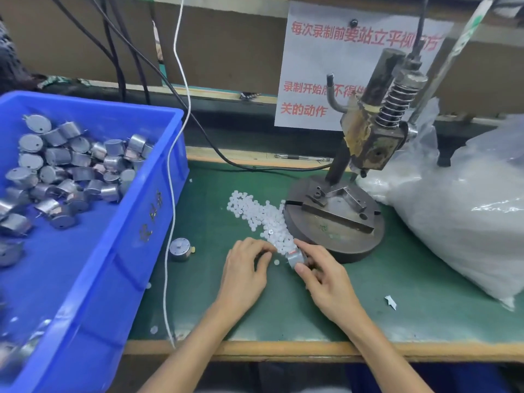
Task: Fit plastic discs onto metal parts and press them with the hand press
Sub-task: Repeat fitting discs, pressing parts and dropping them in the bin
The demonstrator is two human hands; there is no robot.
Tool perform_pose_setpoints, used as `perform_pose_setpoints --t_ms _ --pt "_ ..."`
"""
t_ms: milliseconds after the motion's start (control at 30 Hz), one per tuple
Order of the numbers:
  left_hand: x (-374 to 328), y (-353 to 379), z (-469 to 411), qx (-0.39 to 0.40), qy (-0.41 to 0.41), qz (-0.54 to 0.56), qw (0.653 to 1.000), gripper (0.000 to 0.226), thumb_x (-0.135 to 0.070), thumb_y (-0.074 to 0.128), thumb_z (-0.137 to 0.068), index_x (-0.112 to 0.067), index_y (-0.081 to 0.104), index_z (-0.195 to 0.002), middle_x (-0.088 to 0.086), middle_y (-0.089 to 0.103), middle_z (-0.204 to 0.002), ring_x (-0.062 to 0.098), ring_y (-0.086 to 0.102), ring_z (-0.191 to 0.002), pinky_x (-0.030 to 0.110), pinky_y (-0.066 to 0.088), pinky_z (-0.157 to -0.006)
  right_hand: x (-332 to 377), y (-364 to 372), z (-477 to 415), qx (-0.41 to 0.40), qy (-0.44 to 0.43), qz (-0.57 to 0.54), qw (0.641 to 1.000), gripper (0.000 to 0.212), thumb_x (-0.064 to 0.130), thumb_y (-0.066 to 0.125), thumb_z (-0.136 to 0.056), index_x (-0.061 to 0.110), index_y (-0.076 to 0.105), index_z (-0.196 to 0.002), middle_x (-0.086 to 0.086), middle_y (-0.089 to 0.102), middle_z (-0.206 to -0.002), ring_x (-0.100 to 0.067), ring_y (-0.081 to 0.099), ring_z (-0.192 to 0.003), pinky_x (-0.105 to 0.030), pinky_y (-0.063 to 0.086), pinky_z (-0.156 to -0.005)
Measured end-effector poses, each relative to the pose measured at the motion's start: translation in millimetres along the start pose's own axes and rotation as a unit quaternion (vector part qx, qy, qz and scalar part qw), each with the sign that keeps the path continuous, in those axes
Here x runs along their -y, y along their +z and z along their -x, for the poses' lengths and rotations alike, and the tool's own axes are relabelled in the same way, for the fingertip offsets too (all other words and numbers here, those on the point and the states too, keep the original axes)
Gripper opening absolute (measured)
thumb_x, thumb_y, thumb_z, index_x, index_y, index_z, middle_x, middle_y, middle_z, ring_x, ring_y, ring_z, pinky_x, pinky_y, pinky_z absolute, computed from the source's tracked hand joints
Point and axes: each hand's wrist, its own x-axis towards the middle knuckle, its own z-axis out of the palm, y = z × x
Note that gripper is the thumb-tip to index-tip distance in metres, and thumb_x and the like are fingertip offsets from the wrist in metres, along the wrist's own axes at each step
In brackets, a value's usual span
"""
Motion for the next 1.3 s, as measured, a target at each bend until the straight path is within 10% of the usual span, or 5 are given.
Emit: perform_pose_setpoints --t_ms 233,667,900,1067,1300 --pt "2 1 1 0.009 0.004 -0.025 1.0 0.01 -0.016 0.065 -0.085 -0.022 0.071 -0.09 -0.009 0.057 -0.091 0.009 0.043 -0.089 0.018 0.026 -0.082 8 11 -9 -0.016 -0.052 0.086 0.995 0.02 0.004 0.063 -0.087 0.009 0.061 -0.106 0.011 0.058 -0.091 0.006 0.053 -0.072 -0.006 0.037 -0.065" --pt "5 0 1 0.025 0.01 -0.037 0.999 0.008 -0.019 0.065 -0.084 -0.021 0.071 -0.088 -0.01 0.056 -0.095 0.009 0.043 -0.092 0.016 0.021 -0.08 8 12 -12 -0.005 -0.096 0.143 0.985 0.018 0.003 0.06 -0.089 0.002 0.062 -0.107 0.0 0.061 -0.101 0.015 0.049 -0.083 -0.003 0.035 -0.071" --pt "4 0 2 0.036 -0.006 -0.036 0.999 0.014 -0.015 0.063 -0.084 -0.02 0.065 -0.097 -0.011 0.057 -0.098 0.012 0.046 -0.097 0.017 0.024 -0.083 6 13 -12 0.014 -0.14 0.162 0.977 0.021 0.006 0.056 -0.09 0.004 0.06 -0.111 -0.007 0.059 -0.11 -0.006 0.055 -0.099 -0.016 0.045 -0.082" --pt "-2 -7 6 0.057 -0.02 0.067 0.996 0.06 0.005 0.051 -0.074 -0.037 0.041 -0.116 -0.022 0.057 -0.105 0.003 0.048 -0.098 0.01 0.024 -0.09 9 18 -11 0.019 -0.189 0.25 0.95 0.028 0.022 0.039 -0.092 0.021 0.045 -0.119 -0.011 0.055 -0.117 -0.016 0.064 -0.083 -0.031 0.053 -0.051" --pt "-4 -11 8 0.054 -0.011 0.141 0.988 0.061 -0.006 0.044 -0.064 -0.041 0.044 -0.114 -0.024 0.06 -0.108 0.001 0.05 -0.103 0.023 0.034 -0.096 7 21 -11 0.036 -0.195 0.296 0.934 0.033 0.008 0.052 -0.085 0.023 0.046 -0.114 0.002 0.051 -0.119 -0.012 0.057 -0.078 -0.027 0.044 -0.037"
